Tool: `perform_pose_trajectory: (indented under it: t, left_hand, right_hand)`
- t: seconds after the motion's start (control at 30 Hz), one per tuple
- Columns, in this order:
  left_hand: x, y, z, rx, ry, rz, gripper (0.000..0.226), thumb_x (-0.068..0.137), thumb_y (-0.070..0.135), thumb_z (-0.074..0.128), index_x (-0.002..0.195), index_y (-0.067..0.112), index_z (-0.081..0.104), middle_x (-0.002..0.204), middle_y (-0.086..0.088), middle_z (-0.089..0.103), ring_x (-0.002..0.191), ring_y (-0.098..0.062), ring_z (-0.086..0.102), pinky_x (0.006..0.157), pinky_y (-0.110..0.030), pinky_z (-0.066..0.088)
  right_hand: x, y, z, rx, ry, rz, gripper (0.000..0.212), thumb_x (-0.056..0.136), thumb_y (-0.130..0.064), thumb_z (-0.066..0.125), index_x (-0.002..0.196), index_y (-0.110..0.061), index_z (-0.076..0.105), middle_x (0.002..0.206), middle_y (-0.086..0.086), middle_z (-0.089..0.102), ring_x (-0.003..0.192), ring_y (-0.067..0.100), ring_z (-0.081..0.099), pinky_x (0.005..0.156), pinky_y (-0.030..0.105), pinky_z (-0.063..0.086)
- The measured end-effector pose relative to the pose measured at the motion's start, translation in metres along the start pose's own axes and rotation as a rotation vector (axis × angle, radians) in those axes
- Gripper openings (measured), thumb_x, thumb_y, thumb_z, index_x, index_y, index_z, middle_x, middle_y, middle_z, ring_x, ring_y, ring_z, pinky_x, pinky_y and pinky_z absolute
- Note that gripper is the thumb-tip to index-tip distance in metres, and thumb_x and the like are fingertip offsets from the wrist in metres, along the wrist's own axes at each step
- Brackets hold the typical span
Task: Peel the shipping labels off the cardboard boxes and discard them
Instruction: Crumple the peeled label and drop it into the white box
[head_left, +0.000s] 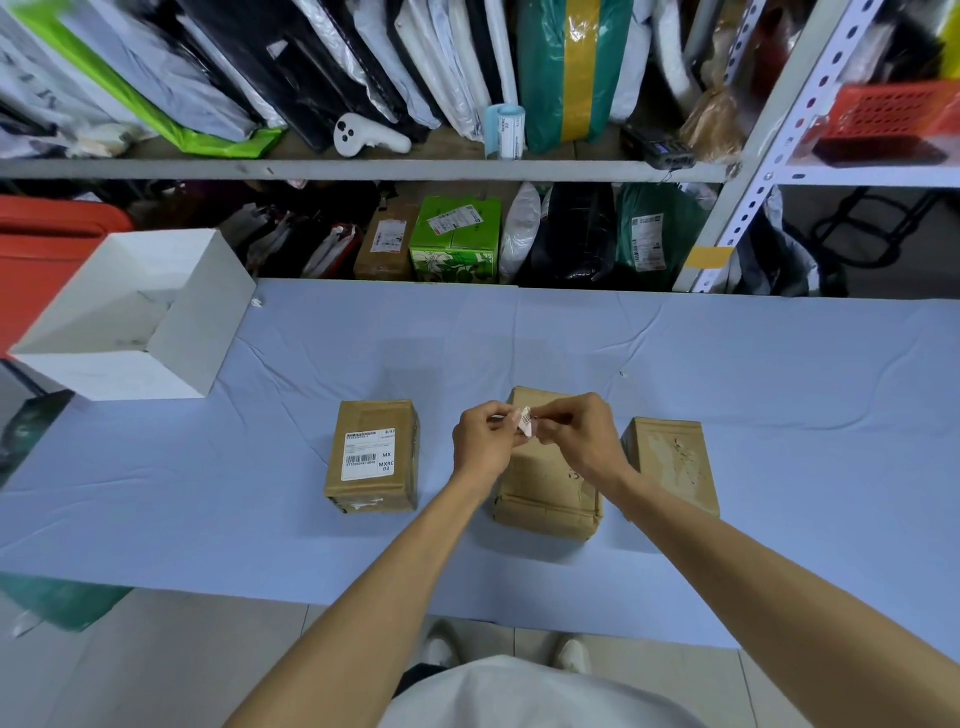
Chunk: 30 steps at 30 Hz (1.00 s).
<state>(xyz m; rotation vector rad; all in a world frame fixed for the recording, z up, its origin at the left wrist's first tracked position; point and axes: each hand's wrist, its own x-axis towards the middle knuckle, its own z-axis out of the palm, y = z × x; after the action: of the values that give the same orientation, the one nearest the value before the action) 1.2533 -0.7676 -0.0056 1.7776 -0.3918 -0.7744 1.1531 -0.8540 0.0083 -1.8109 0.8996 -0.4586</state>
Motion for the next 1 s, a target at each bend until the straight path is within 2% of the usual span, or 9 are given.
perform_pose_trajectory:
  t: [0.1, 0.2, 0.3, 0.4, 0.53, 0.67, 0.73, 0.87, 1.0]
  left_hand:
    - [-0.004, 0.006, 0.0, 0.097, -0.009, 0.075, 0.012, 0.081, 0.011, 0.075, 0.091, 0.013, 0.069, 0.081, 0.0, 0.07, 0.075, -0.012, 0.07, 0.067, -0.015, 0.056]
    - [-0.008, 0.007, -0.001, 0.163, 0.014, 0.186, 0.024, 0.076, 0.013, 0.079, 0.098, 0.013, 0.07, 0.081, 0.001, 0.071, 0.073, -0.006, 0.069, 0.072, -0.018, 0.056]
    - [-0.007, 0.008, -0.003, 0.22, 0.027, 0.31, 0.017, 0.077, 0.014, 0.078, 0.093, 0.015, 0.073, 0.079, 0.004, 0.073, 0.075, -0.005, 0.069, 0.074, -0.022, 0.057]
    - [-0.007, 0.012, -0.006, 0.368, -0.019, 0.436, 0.012, 0.082, 0.015, 0.073, 0.093, 0.018, 0.073, 0.084, 0.003, 0.073, 0.079, -0.01, 0.068, 0.074, -0.026, 0.056]
    - [0.002, 0.013, -0.014, 0.532, 0.012, 0.406, 0.013, 0.087, 0.018, 0.068, 0.097, 0.011, 0.072, 0.089, -0.003, 0.074, 0.081, -0.016, 0.067, 0.076, -0.03, 0.054]
    - [0.005, 0.02, -0.011, 0.198, 0.021, 0.157, 0.004, 0.081, 0.011, 0.074, 0.08, 0.009, 0.071, 0.071, -0.003, 0.071, 0.065, -0.017, 0.068, 0.069, -0.03, 0.059]
    - [0.006, 0.02, -0.011, 0.032, 0.004, 0.016, 0.003, 0.081, 0.007, 0.073, 0.081, 0.004, 0.071, 0.073, -0.01, 0.072, 0.064, -0.021, 0.069, 0.071, -0.031, 0.06]
    - [0.006, 0.019, -0.009, -0.132, -0.053, -0.129, 0.006, 0.086, -0.002, 0.065, 0.086, -0.007, 0.067, 0.073, -0.013, 0.069, 0.063, -0.018, 0.067, 0.061, -0.021, 0.057]
    - [0.007, 0.018, -0.008, -0.142, -0.12, -0.135, 0.015, 0.09, 0.006, 0.063, 0.094, -0.008, 0.067, 0.074, -0.012, 0.067, 0.058, -0.012, 0.064, 0.061, -0.02, 0.055]
  right_hand:
    - [0.007, 0.002, -0.002, 0.12, 0.027, 0.074, 0.021, 0.074, 0.012, 0.059, 0.085, 0.003, 0.074, 0.072, 0.017, 0.071, 0.064, 0.029, 0.07, 0.069, 0.041, 0.06]
    - [0.011, 0.0, -0.002, 0.247, 0.042, 0.138, 0.013, 0.072, 0.015, 0.061, 0.078, 0.007, 0.068, 0.073, 0.025, 0.068, 0.066, 0.036, 0.069, 0.068, 0.046, 0.06]
    - [0.01, -0.004, -0.001, 0.393, 0.047, 0.186, 0.006, 0.074, 0.015, 0.064, 0.077, 0.011, 0.065, 0.077, 0.027, 0.067, 0.07, 0.036, 0.069, 0.067, 0.041, 0.061]
    - [0.009, -0.005, 0.001, 0.518, 0.048, 0.273, 0.013, 0.077, 0.018, 0.06, 0.079, 0.01, 0.069, 0.084, 0.025, 0.069, 0.078, 0.035, 0.07, 0.07, 0.035, 0.061]
    - [0.005, -0.006, 0.008, 0.581, -0.078, 0.306, 0.021, 0.082, 0.016, 0.057, 0.095, 0.008, 0.072, 0.098, 0.022, 0.072, 0.094, 0.031, 0.07, 0.078, 0.028, 0.059]
    - [0.003, -0.01, 0.004, 0.321, -0.065, 0.072, 0.014, 0.079, 0.002, 0.072, 0.089, -0.006, 0.076, 0.084, 0.005, 0.076, 0.084, 0.015, 0.072, 0.077, 0.022, 0.056]
    - [0.005, -0.01, 0.003, 0.105, -0.025, -0.047, 0.012, 0.079, -0.006, 0.075, 0.091, -0.008, 0.077, 0.081, 0.001, 0.075, 0.079, 0.01, 0.071, 0.074, 0.019, 0.055]
    - [0.006, -0.009, 0.003, -0.268, -0.019, -0.231, 0.012, 0.085, -0.006, 0.068, 0.093, -0.008, 0.076, 0.081, 0.005, 0.071, 0.074, 0.017, 0.066, 0.071, 0.026, 0.053]
    - [0.007, -0.014, 0.001, -0.244, 0.021, -0.194, 0.013, 0.086, 0.002, 0.061, 0.085, -0.003, 0.073, 0.068, 0.0, 0.066, 0.057, 0.008, 0.059, 0.063, 0.03, 0.053]
